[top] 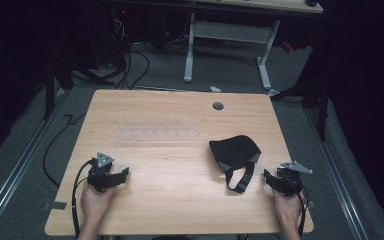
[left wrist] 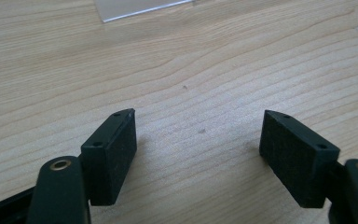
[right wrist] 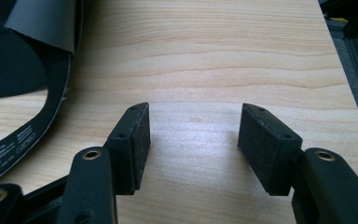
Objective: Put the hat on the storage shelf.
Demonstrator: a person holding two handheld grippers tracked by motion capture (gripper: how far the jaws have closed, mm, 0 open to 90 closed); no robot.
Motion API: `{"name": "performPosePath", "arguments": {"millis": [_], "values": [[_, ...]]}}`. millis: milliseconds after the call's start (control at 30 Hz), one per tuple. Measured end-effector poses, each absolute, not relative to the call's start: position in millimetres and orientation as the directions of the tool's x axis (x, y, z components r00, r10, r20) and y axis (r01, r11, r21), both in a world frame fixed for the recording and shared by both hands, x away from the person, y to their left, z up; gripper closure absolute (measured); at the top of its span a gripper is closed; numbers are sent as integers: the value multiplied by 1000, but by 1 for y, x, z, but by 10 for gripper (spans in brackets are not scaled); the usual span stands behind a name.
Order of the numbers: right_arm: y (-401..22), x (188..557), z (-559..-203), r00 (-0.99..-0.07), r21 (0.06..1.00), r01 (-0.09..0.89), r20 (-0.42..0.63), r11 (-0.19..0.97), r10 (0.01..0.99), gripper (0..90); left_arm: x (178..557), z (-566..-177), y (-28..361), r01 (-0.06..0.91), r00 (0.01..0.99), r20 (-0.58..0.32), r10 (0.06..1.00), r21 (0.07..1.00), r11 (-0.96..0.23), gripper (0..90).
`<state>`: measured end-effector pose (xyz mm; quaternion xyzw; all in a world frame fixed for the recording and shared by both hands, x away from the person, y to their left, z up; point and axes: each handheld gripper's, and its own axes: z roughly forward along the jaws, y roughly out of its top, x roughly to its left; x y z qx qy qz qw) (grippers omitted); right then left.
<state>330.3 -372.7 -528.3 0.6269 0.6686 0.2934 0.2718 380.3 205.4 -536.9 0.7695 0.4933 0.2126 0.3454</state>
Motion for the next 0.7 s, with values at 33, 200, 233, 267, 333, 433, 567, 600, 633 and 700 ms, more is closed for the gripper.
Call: {"name": "performPosePath", "arguments": {"millis": [33, 200, 233, 267, 333, 433, 567, 600, 633, 700], "values": [[-373, 330, -528, -66, 736, 676, 7, 39, 998, 441, 380, -537, 205, 612, 423, -14, 906, 741, -275, 278], [-374, 322, -525, -68, 750, 662, 37, 17, 997, 460, 380, -537, 205, 612, 423, -13, 906, 741, -275, 278], [-375, 320, -524, -73, 759, 652, 48, 12, 996, 468, 380, -537, 205, 612, 422, -13, 906, 741, -275, 278], [-375, 316, -523, -83, 769, 640, 61, 6, 995, 478, 380, -537, 205, 613, 422, -14, 906, 741, -274, 278], [-375, 313, -521, -84, 774, 633, 67, 2, 994, 481, 380, -537, 205, 613, 422, -14, 907, 741, -274, 278], [-375, 310, -520, -94, 777, 630, 85, -7, 992, 484, 380, -537, 205, 613, 422, -14, 907, 741, -274, 279], [-373, 304, -517, -109, 778, 629, 99, -9, 989, 485, 380, -537, 205, 613, 422, -14, 907, 741, -273, 279], [-373, 304, -517, -109, 778, 629, 99, -9, 989, 485, 380, -537, 205, 613, 422, -14, 907, 741, -273, 279], [-372, 301, -516, -116, 781, 624, 101, -6, 988, 484, 380, -537, 205, 613, 422, -14, 907, 741, -274, 279], [-372, 300, -516, -118, 784, 621, 104, -9, 988, 483, 380, -537, 205, 613, 422, -14, 907, 741, -274, 279]]}}
